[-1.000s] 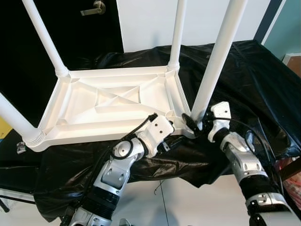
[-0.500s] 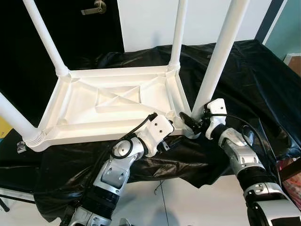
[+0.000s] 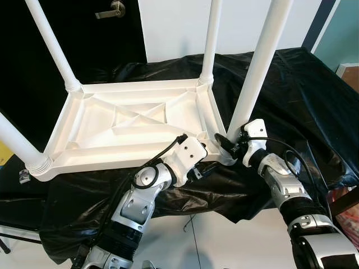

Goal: Building children table

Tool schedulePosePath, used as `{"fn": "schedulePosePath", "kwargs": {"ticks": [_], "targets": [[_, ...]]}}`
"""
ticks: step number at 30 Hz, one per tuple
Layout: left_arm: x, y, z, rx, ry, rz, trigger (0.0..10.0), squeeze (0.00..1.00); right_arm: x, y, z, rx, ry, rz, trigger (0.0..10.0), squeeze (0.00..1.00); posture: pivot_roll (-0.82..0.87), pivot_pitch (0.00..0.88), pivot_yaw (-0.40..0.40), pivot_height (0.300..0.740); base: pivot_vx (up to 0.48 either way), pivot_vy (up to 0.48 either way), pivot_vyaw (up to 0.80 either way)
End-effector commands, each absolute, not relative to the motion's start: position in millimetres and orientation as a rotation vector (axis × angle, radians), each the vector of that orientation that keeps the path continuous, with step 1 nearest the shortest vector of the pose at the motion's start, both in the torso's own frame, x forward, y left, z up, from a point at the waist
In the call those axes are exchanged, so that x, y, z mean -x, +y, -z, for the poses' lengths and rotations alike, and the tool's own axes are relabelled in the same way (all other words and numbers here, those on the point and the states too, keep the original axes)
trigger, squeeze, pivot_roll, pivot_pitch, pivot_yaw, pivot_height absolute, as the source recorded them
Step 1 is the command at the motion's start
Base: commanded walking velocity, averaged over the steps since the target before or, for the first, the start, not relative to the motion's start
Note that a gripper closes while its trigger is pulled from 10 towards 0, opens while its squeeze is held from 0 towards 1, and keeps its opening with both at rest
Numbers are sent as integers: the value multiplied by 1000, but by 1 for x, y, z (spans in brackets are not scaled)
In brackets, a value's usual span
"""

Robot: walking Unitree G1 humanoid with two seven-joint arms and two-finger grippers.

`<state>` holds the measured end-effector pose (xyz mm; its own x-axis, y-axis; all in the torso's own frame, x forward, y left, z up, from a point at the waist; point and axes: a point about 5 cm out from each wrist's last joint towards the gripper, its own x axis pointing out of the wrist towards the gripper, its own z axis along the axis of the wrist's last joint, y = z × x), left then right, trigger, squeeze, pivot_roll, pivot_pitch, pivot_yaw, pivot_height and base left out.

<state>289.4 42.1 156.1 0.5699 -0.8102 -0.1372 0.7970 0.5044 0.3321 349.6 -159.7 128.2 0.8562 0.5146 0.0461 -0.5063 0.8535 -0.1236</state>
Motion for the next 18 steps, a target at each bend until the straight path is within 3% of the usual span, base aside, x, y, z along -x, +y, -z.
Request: {"fn": "schedulePosePath", "kwargs": {"ticks": [1,6,10,11,16,17,18], "targets": [[-294,45,-155,-393,-44,882,10000,0,-346,-159,-112,89,-3,-517,10000,0,-29,45,15,740,0,0,0],[-294,45,-154,-394,-44,886,10000,0,-346,-159,-111,65,4,-477,10000,0,-29,41,13,740,0,0,0],[-293,44,-154,-395,-44,891,10000,0,-348,-161,-105,57,26,-290,10000,0,-28,34,10,740,0,0,0],[-293,44,-154,-395,-46,892,10000,0,-349,-163,-101,27,52,-160,10000,0,-27,30,10,740,0,0,0],[-293,44,-154,-396,-47,893,10000,0,-348,-161,-100,3,47,-58,10000,0,-28,26,8,740,0,0,0],[-293,43,-154,-396,-47,896,10000,0,-345,-152,-97,-39,46,64,10000,0,-28,23,8,740,0,0,0],[-293,43,-154,-396,-47,896,10000,0,-345,-152,-97,-39,46,64,10000,0,-28,23,8,740,0,0,0]]}}
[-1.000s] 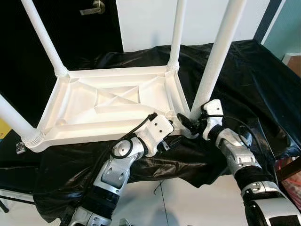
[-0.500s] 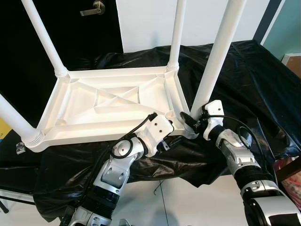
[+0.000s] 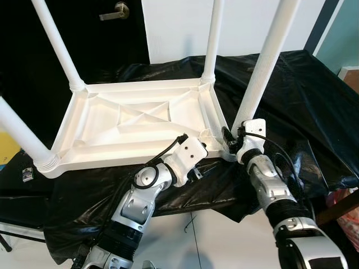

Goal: Building children table

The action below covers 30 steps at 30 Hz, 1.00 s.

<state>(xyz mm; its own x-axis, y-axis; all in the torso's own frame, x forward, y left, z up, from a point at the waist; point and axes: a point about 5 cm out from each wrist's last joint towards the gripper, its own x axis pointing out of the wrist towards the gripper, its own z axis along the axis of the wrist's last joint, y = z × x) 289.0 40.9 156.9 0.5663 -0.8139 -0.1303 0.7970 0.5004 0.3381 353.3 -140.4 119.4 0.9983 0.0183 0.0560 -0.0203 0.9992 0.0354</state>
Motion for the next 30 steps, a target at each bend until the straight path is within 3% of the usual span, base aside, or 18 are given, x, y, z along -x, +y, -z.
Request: {"fn": "schedulePosePath", "kwargs": {"ticks": [1,9,16,17,18,19,30], "targets": [[-293,42,-153,-396,-47,897,10000,0,-344,-148,-95,-50,47,104,10000,0,-28,22,7,740,0,0,0],[-293,40,-155,-397,-52,902,10000,0,-340,-118,-93,-118,67,170,10000,0,-24,15,9,740,0,0,0],[-293,41,-155,-401,-54,899,10000,0,-342,-120,-93,-137,68,138,10000,0,-19,10,4,740,0,0,0],[-293,41,-154,-401,-55,897,10000,0,-341,-120,-96,-146,40,92,10000,129,-18,9,4,740,0,0,0],[-293,41,-154,-401,-55,897,10000,0,-341,-120,-96,-146,40,92,10000,129,-18,9,4,740,0,0,0],[-293,41,-154,-400,-55,895,10000,0,-341,-120,-99,-149,14,48,10000,1000,-20,8,4,740,0,0,0],[-294,44,-153,-407,-51,893,10000,0,-334,-140,-110,-67,-100,-147,10000,1000,-28,10,6,740,0,0,0]]}}
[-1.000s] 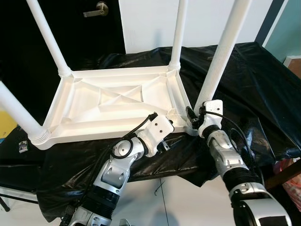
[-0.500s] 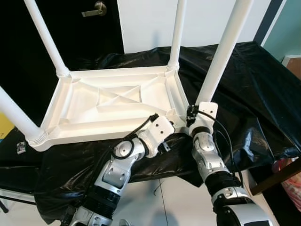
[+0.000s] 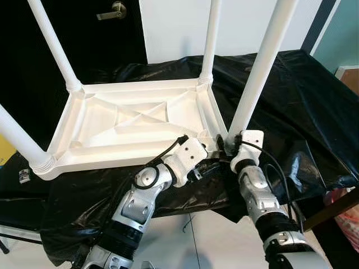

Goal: Building children table

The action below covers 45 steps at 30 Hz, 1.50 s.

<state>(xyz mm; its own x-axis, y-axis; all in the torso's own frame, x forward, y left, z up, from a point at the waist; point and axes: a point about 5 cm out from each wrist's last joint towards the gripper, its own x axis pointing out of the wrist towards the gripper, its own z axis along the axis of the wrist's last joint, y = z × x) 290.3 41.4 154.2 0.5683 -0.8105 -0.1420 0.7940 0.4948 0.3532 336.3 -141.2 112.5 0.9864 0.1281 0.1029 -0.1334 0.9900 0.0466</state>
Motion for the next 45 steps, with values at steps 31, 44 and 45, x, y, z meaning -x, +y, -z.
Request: {"fn": "schedulePosePath", "kwargs": {"ticks": [31,44,45], "targets": [[-296,46,-154,-402,-51,866,10000,0,-347,-155,-114,168,11,-643,0,0,-16,29,1,740,0,0,0],[-297,46,-154,-399,-54,865,10000,0,-348,-161,-107,140,49,-588,10000,0,-24,29,4,740,0,0,0],[-297,46,-154,-399,-54,865,10000,0,-348,-161,-107,140,49,-588,10000,0,-24,29,4,740,0,0,0]]}}
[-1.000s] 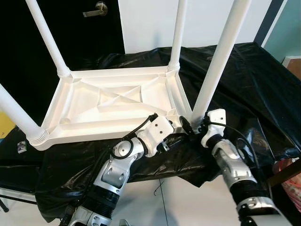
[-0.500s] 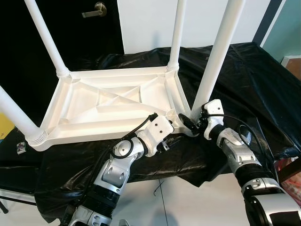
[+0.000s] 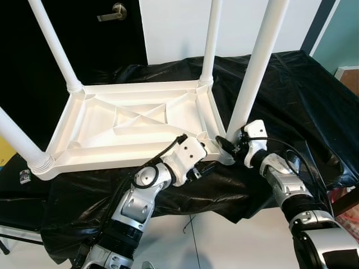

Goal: Building children table

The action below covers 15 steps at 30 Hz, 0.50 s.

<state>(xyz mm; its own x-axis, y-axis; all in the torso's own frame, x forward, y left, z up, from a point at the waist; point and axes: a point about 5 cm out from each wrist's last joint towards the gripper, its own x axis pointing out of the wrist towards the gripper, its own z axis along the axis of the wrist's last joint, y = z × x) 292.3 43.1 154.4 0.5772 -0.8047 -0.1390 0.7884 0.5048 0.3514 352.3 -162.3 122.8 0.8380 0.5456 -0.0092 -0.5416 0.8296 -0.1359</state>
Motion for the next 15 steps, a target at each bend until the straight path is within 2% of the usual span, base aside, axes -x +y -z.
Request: {"fn": "schedulePosePath", "kwargs": {"ticks": [1,2,5,8,11,15], "targets": [[-297,46,-154,-400,-54,866,10000,0,-349,-163,-106,122,60,-558,10000,0,-26,29,3,740,0,0,0],[-297,46,-154,-400,-54,866,10000,0,-349,-163,-106,122,60,-558,10000,0,-26,29,3,740,0,0,0],[-297,46,-154,-401,-54,872,10000,0,-354,-165,-107,54,55,-371,10000,0,-28,25,4,740,0,0,0],[-297,45,-154,-401,-54,874,10000,0,-354,-163,-108,35,47,-338,10000,0,-28,23,6,740,0,0,0],[-296,44,-153,-403,-54,882,10000,0,-355,-160,-108,13,49,-136,10000,0,-33,18,9,740,0,0,0],[-296,44,-153,-403,-54,884,10000,0,-355,-160,-108,24,50,-89,10000,0,-32,17,8,740,0,0,0]]}}
